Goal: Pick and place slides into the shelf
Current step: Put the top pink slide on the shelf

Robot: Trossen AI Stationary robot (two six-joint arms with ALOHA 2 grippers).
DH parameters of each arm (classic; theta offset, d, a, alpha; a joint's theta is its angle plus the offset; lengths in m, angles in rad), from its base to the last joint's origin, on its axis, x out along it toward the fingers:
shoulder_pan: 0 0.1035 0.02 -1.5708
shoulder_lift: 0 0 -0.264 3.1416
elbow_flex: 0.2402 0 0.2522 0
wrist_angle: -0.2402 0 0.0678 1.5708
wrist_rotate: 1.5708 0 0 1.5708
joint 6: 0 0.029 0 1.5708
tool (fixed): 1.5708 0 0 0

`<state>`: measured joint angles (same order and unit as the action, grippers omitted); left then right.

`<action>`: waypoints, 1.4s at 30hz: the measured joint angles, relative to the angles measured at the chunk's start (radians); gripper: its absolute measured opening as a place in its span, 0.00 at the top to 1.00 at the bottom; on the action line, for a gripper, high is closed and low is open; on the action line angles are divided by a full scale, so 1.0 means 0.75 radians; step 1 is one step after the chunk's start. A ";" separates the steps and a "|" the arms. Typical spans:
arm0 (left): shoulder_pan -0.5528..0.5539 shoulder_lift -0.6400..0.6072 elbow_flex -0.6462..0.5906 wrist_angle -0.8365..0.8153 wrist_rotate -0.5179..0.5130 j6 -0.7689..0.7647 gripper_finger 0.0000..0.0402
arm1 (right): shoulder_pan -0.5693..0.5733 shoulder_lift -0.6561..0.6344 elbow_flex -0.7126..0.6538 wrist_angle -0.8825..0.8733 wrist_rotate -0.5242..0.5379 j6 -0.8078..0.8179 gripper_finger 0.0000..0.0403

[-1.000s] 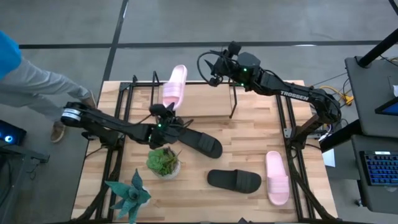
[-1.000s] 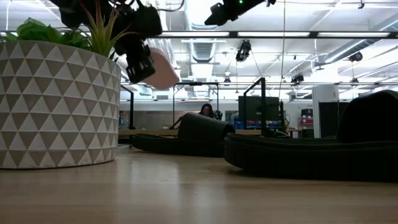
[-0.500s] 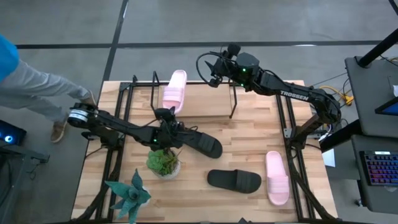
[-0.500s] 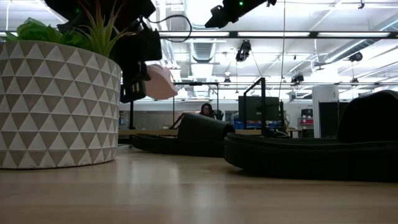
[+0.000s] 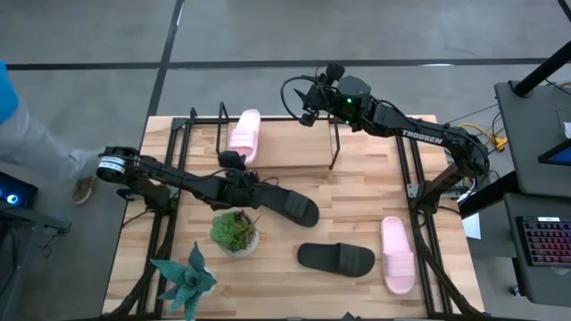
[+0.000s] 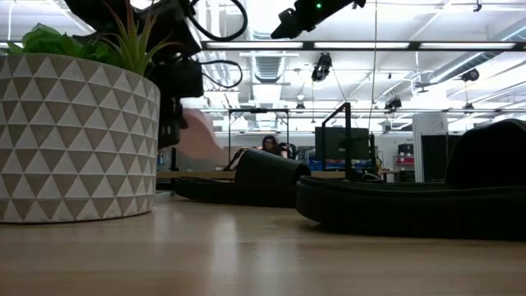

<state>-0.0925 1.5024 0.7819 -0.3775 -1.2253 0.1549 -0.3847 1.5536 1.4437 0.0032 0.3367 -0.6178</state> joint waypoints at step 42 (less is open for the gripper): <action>0.179 -0.084 0.152 -0.291 0.783 -0.048 0.54 | 0.000 0.000 0.000 -0.011 0.000 0.010 0.54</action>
<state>0.0418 1.4392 0.8955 -0.5954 -0.6382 0.1189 -0.3847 1.5536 1.4437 -0.0048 0.3366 -0.6102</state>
